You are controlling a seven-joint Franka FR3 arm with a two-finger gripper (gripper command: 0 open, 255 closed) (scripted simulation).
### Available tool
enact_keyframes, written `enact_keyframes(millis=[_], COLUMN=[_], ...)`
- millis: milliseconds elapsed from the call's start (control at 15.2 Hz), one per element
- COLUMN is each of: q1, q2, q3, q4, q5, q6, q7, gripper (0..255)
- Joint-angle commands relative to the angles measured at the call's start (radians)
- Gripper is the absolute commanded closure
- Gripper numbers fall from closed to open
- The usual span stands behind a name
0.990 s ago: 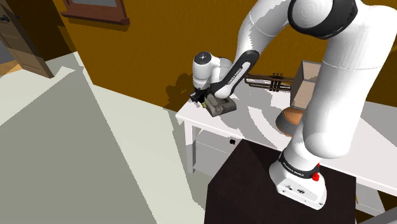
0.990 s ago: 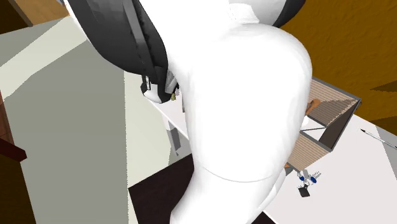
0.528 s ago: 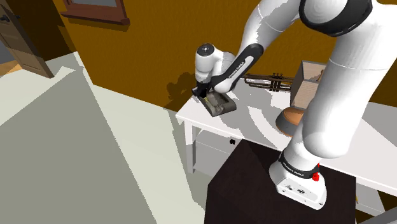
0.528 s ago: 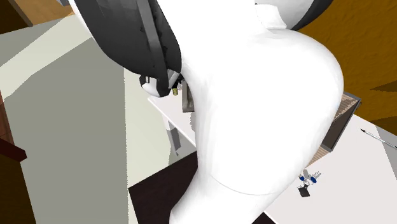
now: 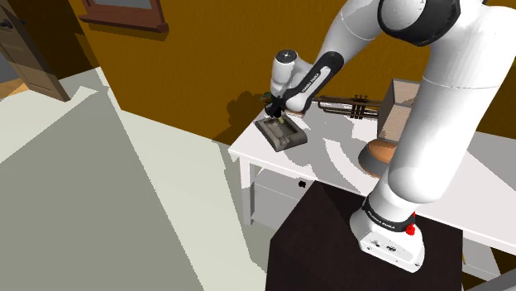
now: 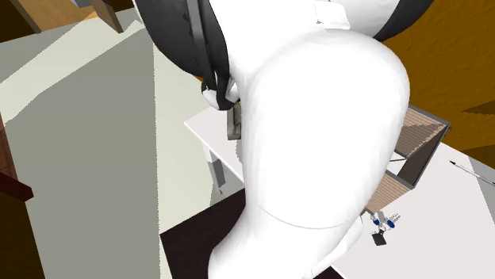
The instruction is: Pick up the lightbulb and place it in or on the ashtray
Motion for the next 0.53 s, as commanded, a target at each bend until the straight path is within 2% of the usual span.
enact_keyframes(millis=[0,462], q1=[-0.055,-0.042], q2=[0.02,0.11], q3=[-0.009,-0.038], q4=[0.013,0.018], q5=[0.053,-0.009], q6=[0.034,0.118], q7=[-0.107,-0.03], gripper=[255,255])
